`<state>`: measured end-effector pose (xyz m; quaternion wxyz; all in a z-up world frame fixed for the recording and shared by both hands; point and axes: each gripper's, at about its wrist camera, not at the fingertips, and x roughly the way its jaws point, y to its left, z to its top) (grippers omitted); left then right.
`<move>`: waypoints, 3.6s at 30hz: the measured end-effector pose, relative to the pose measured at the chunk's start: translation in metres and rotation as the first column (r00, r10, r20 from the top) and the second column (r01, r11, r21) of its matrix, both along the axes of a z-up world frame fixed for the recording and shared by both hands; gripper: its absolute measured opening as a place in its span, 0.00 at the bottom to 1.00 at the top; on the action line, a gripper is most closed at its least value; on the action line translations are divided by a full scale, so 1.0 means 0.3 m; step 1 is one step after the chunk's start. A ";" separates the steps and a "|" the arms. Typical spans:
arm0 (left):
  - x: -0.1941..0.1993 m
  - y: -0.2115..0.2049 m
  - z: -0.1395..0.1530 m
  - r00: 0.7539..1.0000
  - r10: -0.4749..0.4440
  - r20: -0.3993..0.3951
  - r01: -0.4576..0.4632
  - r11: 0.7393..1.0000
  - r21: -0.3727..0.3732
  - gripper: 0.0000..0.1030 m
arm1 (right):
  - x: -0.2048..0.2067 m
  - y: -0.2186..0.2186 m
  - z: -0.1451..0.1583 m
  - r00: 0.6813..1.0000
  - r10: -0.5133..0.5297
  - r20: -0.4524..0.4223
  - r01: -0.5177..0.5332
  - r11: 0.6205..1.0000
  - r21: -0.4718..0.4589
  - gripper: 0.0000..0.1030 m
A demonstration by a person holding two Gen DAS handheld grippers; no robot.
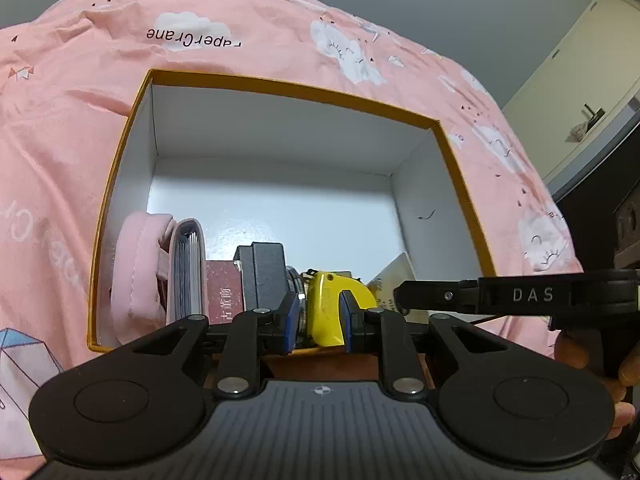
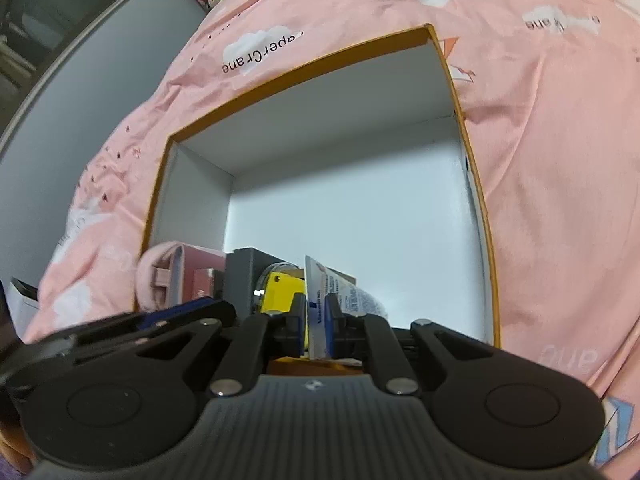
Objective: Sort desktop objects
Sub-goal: 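Carry the tape measure and lotion tube into the orange box and lower them, then open both tools and withdraw them from the orange box, then grasp the pink selfie stick with the right tool while the left tool grasps the white charger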
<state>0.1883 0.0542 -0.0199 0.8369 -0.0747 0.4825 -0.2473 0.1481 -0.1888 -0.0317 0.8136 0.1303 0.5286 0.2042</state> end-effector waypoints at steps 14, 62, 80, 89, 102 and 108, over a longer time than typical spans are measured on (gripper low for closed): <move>-0.054 -0.005 0.040 0.997 -0.007 0.074 0.005 1.000 0.024 0.23 | -0.035 0.004 0.032 0.995 0.020 0.099 -0.013 0.997 -0.075 0.16; -0.411 -0.143 -0.096 0.979 -0.196 -0.055 0.202 0.970 0.137 0.24 | -0.595 -0.081 -0.229 0.939 0.297 0.172 -0.103 0.722 -0.684 0.30; -0.319 -0.262 -0.169 0.944 -0.279 -0.177 0.299 0.949 0.099 0.27 | -0.462 -0.246 -0.178 0.978 0.136 0.157 -0.016 0.804 -0.594 0.08; -0.277 -0.308 -0.257 0.934 -0.268 -0.237 0.292 0.954 0.069 0.35 | -0.389 -0.438 -0.158 0.999 -0.029 0.040 0.041 0.945 -0.325 0.06; -0.272 -0.401 -0.359 0.908 -0.271 -0.319 0.296 0.954 0.034 0.51 | -0.379 -0.480 -0.189 0.999 -0.027 0.036 0.035 0.968 -0.249 0.07; -0.277 -0.474 -0.365 0.910 -0.229 -0.346 0.280 0.954 0.106 0.51 | -0.370 -0.492 -0.195 0.999 -0.016 0.034 0.023 0.972 -0.233 0.07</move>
